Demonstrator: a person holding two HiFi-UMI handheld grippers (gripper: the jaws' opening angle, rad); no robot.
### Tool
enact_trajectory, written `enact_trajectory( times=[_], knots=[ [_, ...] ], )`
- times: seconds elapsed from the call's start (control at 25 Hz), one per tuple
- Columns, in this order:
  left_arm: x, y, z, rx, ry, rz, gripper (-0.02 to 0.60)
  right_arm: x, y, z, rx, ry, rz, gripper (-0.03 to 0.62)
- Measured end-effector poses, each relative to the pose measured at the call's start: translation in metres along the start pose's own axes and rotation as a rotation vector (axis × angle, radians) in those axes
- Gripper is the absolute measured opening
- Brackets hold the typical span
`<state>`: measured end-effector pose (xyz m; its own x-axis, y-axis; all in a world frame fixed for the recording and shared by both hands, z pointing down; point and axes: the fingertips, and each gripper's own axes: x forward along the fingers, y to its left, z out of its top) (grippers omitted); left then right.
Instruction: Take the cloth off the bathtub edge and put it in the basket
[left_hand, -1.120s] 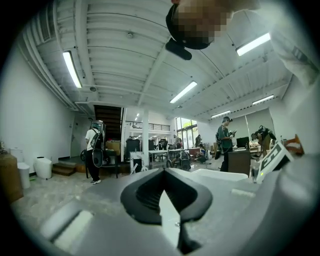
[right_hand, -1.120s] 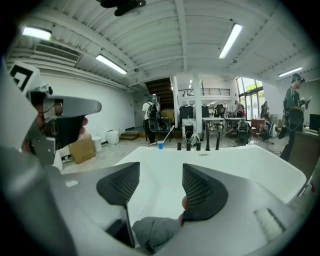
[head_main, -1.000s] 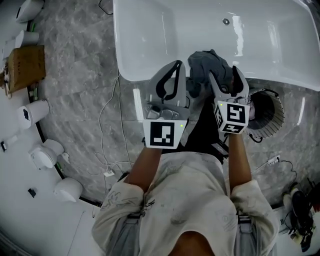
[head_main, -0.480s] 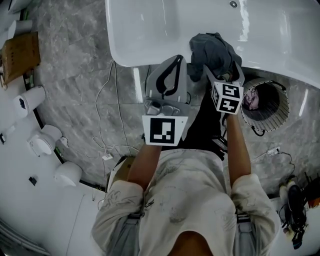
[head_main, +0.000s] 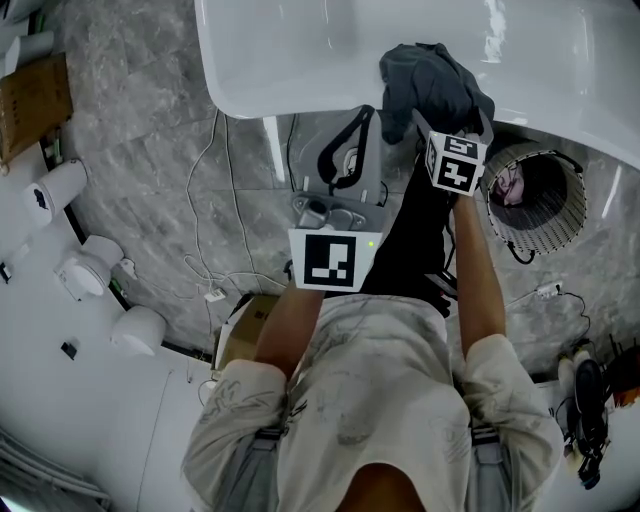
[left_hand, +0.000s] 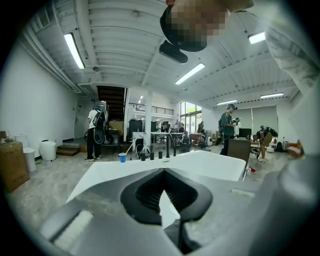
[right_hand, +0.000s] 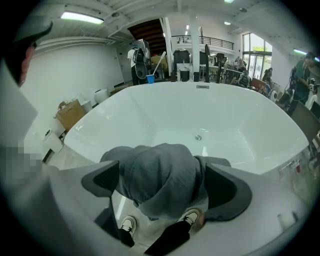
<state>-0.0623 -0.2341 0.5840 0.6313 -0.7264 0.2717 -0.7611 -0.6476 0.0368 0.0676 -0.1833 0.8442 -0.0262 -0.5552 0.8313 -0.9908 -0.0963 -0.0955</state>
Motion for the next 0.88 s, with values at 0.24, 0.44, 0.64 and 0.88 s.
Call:
enact_trajectory(
  times=[0.24, 0.44, 0.64, 0.88],
  knots=[
    [-0.001, 0.008, -0.009, -0.006, 0.024, -0.007, -0.003, 0.004, 0.007, 0.003, -0.027, -0.007, -0.044, 0.533],
    [0.001, 0.009, -0.015, -0.017, 0.034, 0.001, -0.003, 0.001, 0.02, 0.002, -0.073, -0.022, -0.012, 0.383],
    [-0.003, 0.012, -0.015, -0.012, 0.03, 0.004, -0.003, -0.001, 0.031, 0.002, -0.088, -0.01, -0.001, 0.236],
    [-0.006, 0.015, -0.017, -0.018, 0.038, 0.011, -0.003, -0.003, 0.032, 0.0, -0.039, -0.001, 0.026, 0.174]
  ],
)
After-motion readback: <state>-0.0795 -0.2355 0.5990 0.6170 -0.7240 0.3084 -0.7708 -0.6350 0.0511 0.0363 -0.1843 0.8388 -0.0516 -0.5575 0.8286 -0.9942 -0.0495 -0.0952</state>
